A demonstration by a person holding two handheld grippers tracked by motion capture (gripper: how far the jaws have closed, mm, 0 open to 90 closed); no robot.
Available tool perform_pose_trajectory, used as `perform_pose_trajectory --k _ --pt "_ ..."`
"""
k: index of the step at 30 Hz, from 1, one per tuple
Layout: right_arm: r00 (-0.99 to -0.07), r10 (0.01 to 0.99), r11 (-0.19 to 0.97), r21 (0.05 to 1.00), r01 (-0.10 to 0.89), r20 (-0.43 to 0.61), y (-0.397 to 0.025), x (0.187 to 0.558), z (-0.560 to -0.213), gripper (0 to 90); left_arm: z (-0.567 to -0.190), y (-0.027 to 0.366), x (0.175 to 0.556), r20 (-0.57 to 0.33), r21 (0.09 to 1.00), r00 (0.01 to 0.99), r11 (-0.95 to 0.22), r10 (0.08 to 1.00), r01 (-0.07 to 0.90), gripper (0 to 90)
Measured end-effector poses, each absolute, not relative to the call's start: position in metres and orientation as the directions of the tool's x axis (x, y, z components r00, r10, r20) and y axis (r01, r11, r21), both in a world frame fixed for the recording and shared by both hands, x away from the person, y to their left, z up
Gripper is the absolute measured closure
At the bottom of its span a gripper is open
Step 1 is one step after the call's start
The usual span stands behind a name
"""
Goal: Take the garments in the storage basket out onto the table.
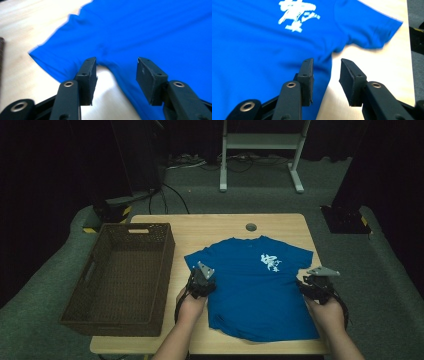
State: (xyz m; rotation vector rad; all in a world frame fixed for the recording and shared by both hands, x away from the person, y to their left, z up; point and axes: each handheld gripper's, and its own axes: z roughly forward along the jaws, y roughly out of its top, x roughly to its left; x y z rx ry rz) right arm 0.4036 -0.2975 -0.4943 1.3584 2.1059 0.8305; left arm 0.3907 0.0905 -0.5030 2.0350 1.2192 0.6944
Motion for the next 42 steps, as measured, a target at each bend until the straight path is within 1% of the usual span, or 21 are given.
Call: perform_pose_trajectory --k 3,6,12,14,16,19,22,27,29,32,38,42 --pt "-0.388 0.919 0.316 0.718 0.62 -0.07 -0.3 0.387 -0.496 63.4 -0.501 0.094 0.367 0.012 0.783 0.429 -0.275 0.903 0.558 49.7" --pt "-0.4 0.912 0.342 0.711 0.614 -0.094 -0.299 0.369 -0.498 62.6 -0.501 0.094 0.349 -0.028 0.783 0.435 -0.251 0.9 0.57 50.8" --pt "-0.423 0.899 0.371 0.705 0.605 -0.11 -0.292 0.352 -0.502 61.0 -0.507 0.08 0.319 -0.028 0.765 0.491 -0.297 0.871 0.571 52.2" --pt "-0.429 0.895 0.381 0.707 0.596 -0.12 -0.289 0.347 -0.503 60.5 -0.507 0.08 0.311 -0.057 0.771 0.49 -0.273 0.87 0.575 53.7" --pt "-0.434 0.892 0.389 0.71 0.587 -0.129 -0.287 0.344 -0.503 60.5 -0.505 0.079 0.303 -0.067 0.774 0.492 -0.265 0.868 0.574 54.6" --pt "-0.436 0.891 0.386 0.71 0.589 -0.123 -0.285 0.34 -0.506 60.5 -0.506 0.078 0.295 -0.041 0.768 0.501 -0.293 0.865 0.57 58.6" --pt "-0.434 0.893 0.382 0.709 0.593 -0.119 -0.285 0.339 -0.509 60.2 -0.513 0.078 0.293 -0.056 0.75 0.502 -0.296 0.863 0.592 65.2" --pt "-0.434 0.893 0.383 0.705 0.597 -0.118 -0.286 0.337 -0.512 60.2 -0.515 0.077 0.283 -0.066 0.758 0.509 -0.289 0.858 0.585 82.2" --pt "-0.433 0.894 0.379 0.706 0.599 -0.113 -0.287 0.337 -0.513 60.2 -0.515 0.078 0.276 -0.073 0.761 0.508 -0.282 0.858 0.585 85.4" --pt "-0.424 0.9 0.364 0.709 0.603 -0.101 -0.288 0.337 -0.514 60.1 -0.515 0.084 0.261 -0.084 0.771 0.498 -0.261 0.863 0.581 86.3" --pt "-0.422 0.9 0.366 0.714 0.597 -0.109 -0.288 0.336 -0.515 60.2 -0.513 0.095 0.224 -0.088 0.785 0.494 -0.245 0.865 0.569 86.2" --pt "-0.421 0.901 0.368 0.709 0.602 -0.109 -0.288 0.334 -0.514 59.9 -0.514 0.102 0.206 -0.105 0.777 0.496 -0.239 0.862 0.582 81.5"
